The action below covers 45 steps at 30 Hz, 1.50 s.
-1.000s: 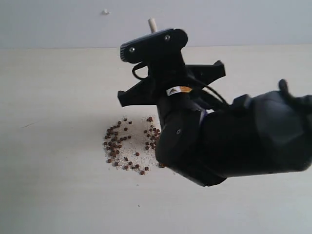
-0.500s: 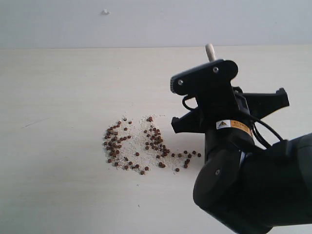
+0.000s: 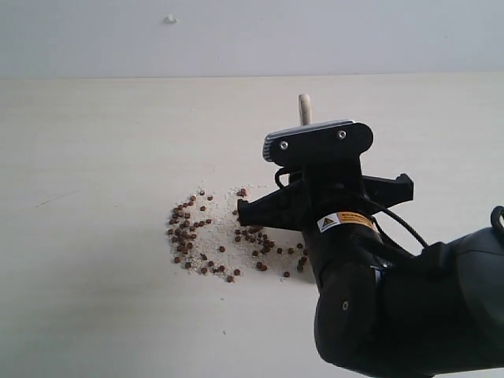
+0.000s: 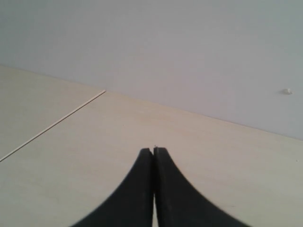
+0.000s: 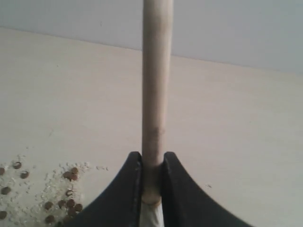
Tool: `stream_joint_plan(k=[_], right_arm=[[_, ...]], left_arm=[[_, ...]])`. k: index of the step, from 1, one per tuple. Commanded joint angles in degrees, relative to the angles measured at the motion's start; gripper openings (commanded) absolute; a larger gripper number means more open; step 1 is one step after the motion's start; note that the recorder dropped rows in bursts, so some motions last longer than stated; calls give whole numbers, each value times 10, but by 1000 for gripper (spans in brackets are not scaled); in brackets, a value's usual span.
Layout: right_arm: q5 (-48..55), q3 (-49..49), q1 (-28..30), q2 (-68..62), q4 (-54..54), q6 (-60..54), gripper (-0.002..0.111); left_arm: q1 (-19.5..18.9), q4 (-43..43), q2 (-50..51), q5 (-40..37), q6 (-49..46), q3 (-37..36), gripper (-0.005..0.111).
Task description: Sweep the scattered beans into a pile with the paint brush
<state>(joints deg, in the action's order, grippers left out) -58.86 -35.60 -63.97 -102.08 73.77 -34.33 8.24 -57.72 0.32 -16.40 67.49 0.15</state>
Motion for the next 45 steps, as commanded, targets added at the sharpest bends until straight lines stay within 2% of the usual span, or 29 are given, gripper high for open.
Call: stream_joint_plan(k=[1, 7, 10, 16, 20, 27, 32, 38, 41, 45], right_arm=[[9, 3, -1, 0, -26, 78, 0], [20, -42, -1, 0, -46, 105, 0], [18, -74, -1, 0, -49, 78, 0], [-46, -94, -17, 47, 23, -99, 0], [-21, -94, -32, 111, 46, -221, 0], [-10, -94, -34, 136, 187, -351, 0], [-8, -92, -34, 73, 207, -340, 0], [-4, -94, -34, -12, 199, -229, 0], [50, -94, -34, -45, 136, -77, 0], [48, -95, -34, -67, 55, 75, 0]], left_arm=[[0, -4, -3, 0, 2, -1, 0], [0, -4, -3, 0, 2, -1, 0], [0, -4, -3, 0, 2, -1, 0], [0, -4, -3, 0, 2, -1, 0], [0, -4, -3, 0, 2, -1, 0], [0, -4, -3, 0, 2, -1, 0], [0, -4, -3, 0, 2, -1, 0], [0, -4, -3, 0, 2, -1, 0], [0, -4, -3, 0, 2, -1, 0], [0, -4, -3, 0, 2, -1, 0]])
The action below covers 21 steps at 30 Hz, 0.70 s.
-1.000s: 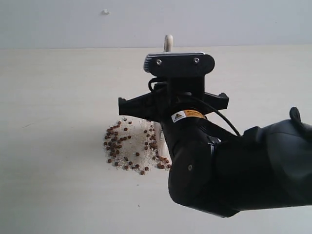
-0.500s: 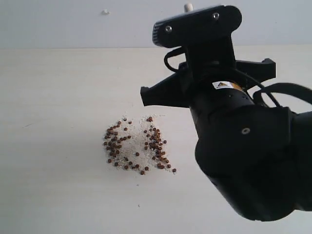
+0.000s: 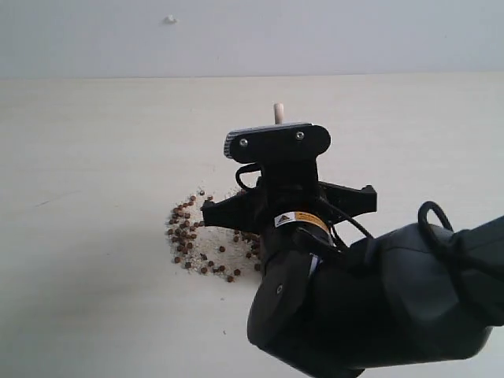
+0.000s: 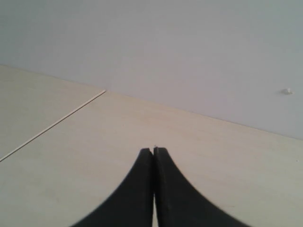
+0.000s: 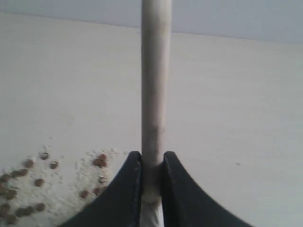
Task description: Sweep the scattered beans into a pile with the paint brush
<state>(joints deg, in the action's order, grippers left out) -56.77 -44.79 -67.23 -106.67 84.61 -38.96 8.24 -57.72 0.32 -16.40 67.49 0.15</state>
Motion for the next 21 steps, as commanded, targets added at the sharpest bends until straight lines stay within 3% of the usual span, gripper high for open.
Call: stream_joint_plan(k=[1, 5, 14, 18, 21], right_arm=[[19, -3, -1, -29, -68, 153, 0], [-27, -22, -1, -41, -67, 185, 0], [-81, -37, -1, 50, -15, -32, 0], [8, -37, -1, 102, -80, -25, 0], [112, -37, -1, 117, -235, 77, 0]], left_arm=[[0, -4, -3, 0, 2, -1, 0], [0, -4, -3, 0, 2, -1, 0], [0, -4, -3, 0, 2, -1, 0], [0, -4, -3, 0, 2, -1, 0], [0, -4, -3, 0, 2, -1, 0]])
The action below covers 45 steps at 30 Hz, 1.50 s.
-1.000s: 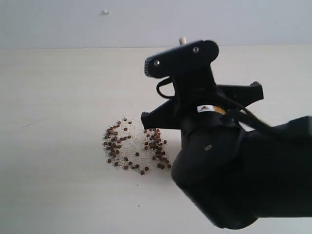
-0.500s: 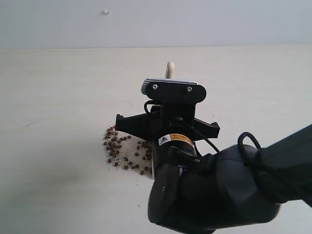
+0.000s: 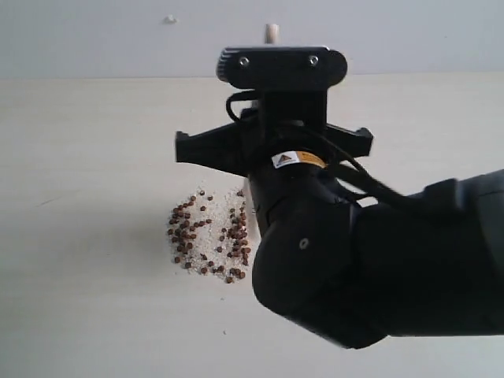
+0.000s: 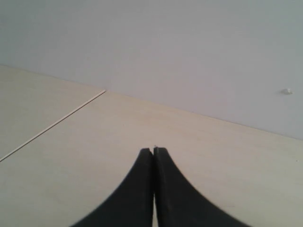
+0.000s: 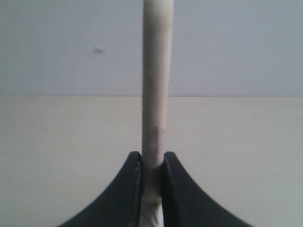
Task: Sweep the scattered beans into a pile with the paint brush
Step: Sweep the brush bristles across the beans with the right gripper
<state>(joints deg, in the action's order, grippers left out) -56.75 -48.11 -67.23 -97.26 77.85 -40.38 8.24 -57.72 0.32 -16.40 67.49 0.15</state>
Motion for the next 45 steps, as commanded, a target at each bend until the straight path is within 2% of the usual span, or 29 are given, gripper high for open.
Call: stream_joint_plan(k=[1, 4, 9, 13, 18, 22, 30, 40, 45], right_arm=[[117, -3, -1, 21, -208, 151, 0], [74, -3, -1, -6, -309, 296, 0], [-24, -3, -1, -83, -357, 455, 0], [-76, -3, -1, -152, -353, 524, 0], [-70, -31, -1, -210, -309, 557, 0], [-33, -68, -1, -228, -298, 521, 0], [39, -111, -1, -228, -169, 369, 0], [40, -111, -1, -225, -89, 283, 0], [40, -111, -1, -205, -16, 182, 0]], left_arm=[[0, -4, -3, 0, 2, -1, 0], [0, -4, -3, 0, 2, -1, 0], [0, -4, -3, 0, 2, -1, 0], [0, -4, -3, 0, 2, -1, 0], [0, -4, -3, 0, 2, -1, 0], [0, -4, -3, 0, 2, -1, 0], [0, -4, -3, 0, 2, -1, 0], [0, -4, -3, 0, 2, -1, 0], [0, -4, -3, 0, 2, -1, 0]])
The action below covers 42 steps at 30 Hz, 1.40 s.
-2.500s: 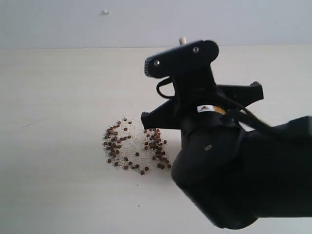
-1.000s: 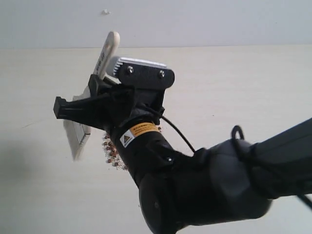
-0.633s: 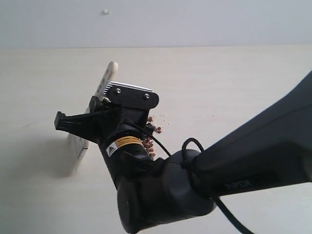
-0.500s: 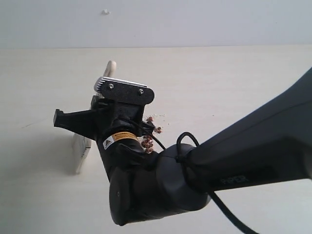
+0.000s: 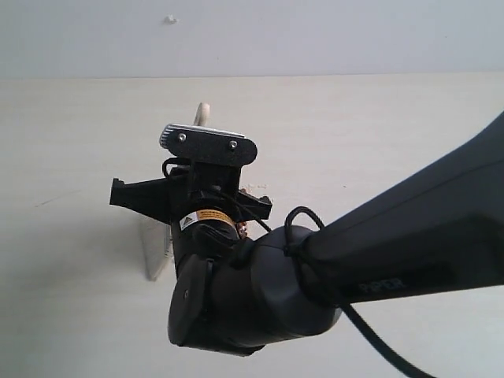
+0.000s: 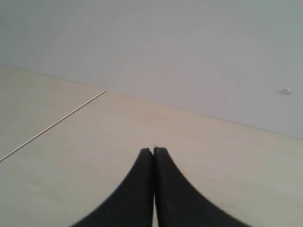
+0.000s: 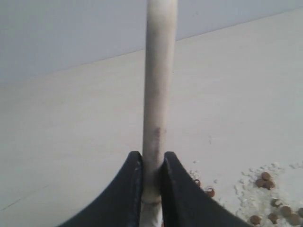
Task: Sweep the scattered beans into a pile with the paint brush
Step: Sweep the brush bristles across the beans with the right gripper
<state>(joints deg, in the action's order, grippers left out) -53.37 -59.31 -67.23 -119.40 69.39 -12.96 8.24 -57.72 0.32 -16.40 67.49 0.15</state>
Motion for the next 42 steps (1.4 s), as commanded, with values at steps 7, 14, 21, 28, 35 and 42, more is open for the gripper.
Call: stream_joint_plan(k=[7, 14, 21, 28, 35, 42], right_arm=[[-15, 1, -1, 55, 136, -223, 0], [-13, 1, -1, 73, 135, -229, 0], [28, 1, -1, 103, 86, -197, 0], [7, 1, 0, 87, -32, -55, 0], [-51, -16, 16, 26, -40, 27, 0], [-16, -86, 44, -26, -24, 27, 0]], left_arm=[[0, -4, -3, 0, 2, -1, 0], [0, -4, -3, 0, 2, -1, 0], [0, -4, -3, 0, 2, -1, 0], [0, -4, -3, 0, 2, -1, 0], [0, -4, -3, 0, 2, -1, 0], [0, -4, -3, 0, 2, -1, 0]])
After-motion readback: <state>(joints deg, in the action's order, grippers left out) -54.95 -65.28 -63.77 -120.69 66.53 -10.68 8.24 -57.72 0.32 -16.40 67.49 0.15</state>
